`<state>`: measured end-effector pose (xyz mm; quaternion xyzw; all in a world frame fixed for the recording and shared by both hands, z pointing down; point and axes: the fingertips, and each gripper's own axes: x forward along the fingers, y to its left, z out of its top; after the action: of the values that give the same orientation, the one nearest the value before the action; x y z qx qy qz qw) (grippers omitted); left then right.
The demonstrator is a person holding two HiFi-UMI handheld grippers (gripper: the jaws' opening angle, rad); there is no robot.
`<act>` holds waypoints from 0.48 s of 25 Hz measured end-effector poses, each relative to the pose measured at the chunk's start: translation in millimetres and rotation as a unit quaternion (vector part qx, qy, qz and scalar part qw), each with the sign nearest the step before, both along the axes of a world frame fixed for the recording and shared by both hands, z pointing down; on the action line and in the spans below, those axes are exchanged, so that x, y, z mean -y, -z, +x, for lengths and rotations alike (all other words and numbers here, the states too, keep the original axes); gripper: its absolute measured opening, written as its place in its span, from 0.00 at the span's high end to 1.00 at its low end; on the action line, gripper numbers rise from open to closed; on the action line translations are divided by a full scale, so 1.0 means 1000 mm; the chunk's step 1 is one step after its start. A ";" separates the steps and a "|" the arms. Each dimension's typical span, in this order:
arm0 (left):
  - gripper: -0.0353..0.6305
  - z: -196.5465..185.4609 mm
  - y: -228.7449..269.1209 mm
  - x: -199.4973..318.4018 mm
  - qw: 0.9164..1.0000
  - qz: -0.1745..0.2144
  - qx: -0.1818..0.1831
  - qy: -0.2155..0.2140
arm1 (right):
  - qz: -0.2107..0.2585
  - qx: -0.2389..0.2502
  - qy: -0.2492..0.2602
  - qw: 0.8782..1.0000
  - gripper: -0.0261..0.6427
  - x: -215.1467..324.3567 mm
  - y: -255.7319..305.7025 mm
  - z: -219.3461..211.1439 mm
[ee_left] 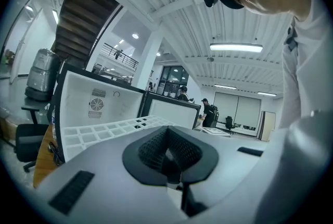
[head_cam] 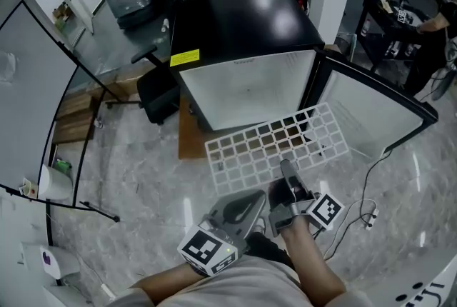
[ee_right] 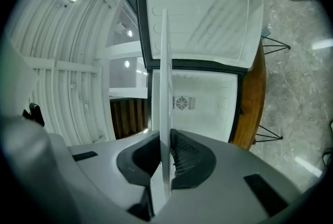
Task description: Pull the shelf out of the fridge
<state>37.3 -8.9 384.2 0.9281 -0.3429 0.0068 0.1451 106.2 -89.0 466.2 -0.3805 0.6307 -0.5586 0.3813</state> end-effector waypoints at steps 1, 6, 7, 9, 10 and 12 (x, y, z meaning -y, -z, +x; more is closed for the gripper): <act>0.94 -0.001 0.001 0.000 1.000 0.000 0.000 -0.003 | 0.000 0.001 -0.003 1.000 0.90 -0.001 0.001 -0.001; 0.94 -0.006 -0.002 -0.012 1.000 0.001 0.000 -0.019 | -0.001 0.002 -0.018 1.000 0.90 -0.013 -0.003 -0.003; 0.94 -0.007 -0.003 -0.016 1.000 0.001 0.000 -0.023 | -0.001 0.002 -0.021 1.000 0.90 -0.018 -0.004 -0.003; 0.94 -0.011 -0.003 -0.021 1.000 0.002 -0.001 -0.030 | -0.003 0.004 -0.025 1.000 0.91 -0.025 -0.004 -0.008; 0.94 -0.014 -0.003 -0.023 0.999 0.002 -0.001 -0.032 | -0.003 0.003 -0.026 1.000 0.90 -0.028 -0.004 -0.011; 0.94 -0.019 -0.001 -0.027 0.999 0.003 -0.002 -0.037 | -0.004 0.001 -0.029 1.000 0.90 -0.033 -0.002 -0.015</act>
<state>18.3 17.8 384.9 0.9407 -0.3077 0.0090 0.1428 90.9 -55.9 468.0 -0.3999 0.6169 -0.5498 0.3965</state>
